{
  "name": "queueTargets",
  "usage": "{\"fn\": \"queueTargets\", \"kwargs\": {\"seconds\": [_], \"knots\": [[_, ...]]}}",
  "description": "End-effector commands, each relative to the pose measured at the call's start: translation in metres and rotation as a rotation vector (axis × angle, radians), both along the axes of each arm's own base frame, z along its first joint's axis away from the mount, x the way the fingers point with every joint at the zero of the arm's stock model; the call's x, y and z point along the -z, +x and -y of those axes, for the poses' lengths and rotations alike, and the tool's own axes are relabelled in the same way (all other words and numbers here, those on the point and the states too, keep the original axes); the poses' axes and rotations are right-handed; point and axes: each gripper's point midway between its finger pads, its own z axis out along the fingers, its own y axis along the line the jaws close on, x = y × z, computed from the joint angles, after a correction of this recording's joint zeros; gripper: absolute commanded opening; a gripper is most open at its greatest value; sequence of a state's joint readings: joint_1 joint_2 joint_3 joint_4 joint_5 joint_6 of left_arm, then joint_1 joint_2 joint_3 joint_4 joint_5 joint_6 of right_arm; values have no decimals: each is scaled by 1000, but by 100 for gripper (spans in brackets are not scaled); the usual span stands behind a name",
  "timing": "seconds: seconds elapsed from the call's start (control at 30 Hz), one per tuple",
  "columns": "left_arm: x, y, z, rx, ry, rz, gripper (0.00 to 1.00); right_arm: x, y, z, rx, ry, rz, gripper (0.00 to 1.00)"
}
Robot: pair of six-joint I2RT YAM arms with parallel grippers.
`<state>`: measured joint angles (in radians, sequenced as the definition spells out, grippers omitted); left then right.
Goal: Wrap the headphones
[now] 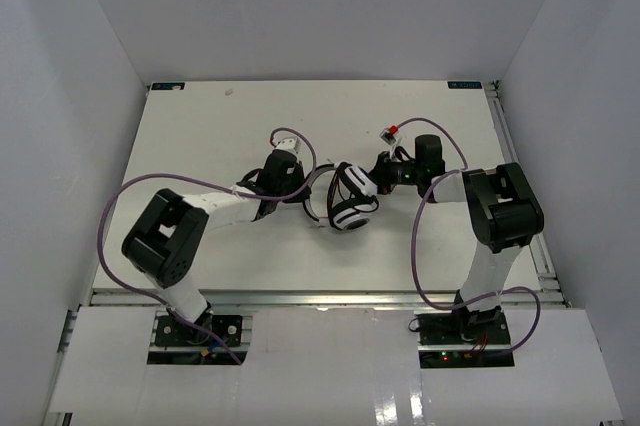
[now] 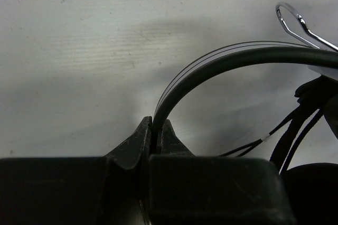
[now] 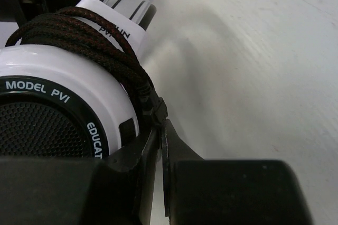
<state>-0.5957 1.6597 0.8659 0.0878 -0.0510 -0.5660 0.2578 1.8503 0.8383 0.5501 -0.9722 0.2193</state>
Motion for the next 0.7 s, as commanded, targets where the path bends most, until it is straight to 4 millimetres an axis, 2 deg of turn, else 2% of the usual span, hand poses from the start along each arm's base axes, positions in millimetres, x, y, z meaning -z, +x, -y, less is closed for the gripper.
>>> {"fn": "queueTargets", "kwargs": {"seconds": [0.0,0.17,0.33,0.37,0.43,0.53,0.67], "knots": [[-39,61,2,-118,-58,164,0,-19,11,-10,-32,69,6,14],[-19,78,4,-121,3,137,0,-1,21,-5,15,58,-69,18],[0,82,2,-131,37,89,0,12,31,6,70,48,-116,25],[4,83,2,-128,46,77,0,12,32,9,82,46,-118,30],[9,83,2,-127,55,63,0,12,36,18,115,40,-118,47],[13,83,2,-125,65,45,0,9,41,29,153,19,-101,63],[16,83,3,-128,69,26,0,2,45,41,188,-13,-75,69]]}}
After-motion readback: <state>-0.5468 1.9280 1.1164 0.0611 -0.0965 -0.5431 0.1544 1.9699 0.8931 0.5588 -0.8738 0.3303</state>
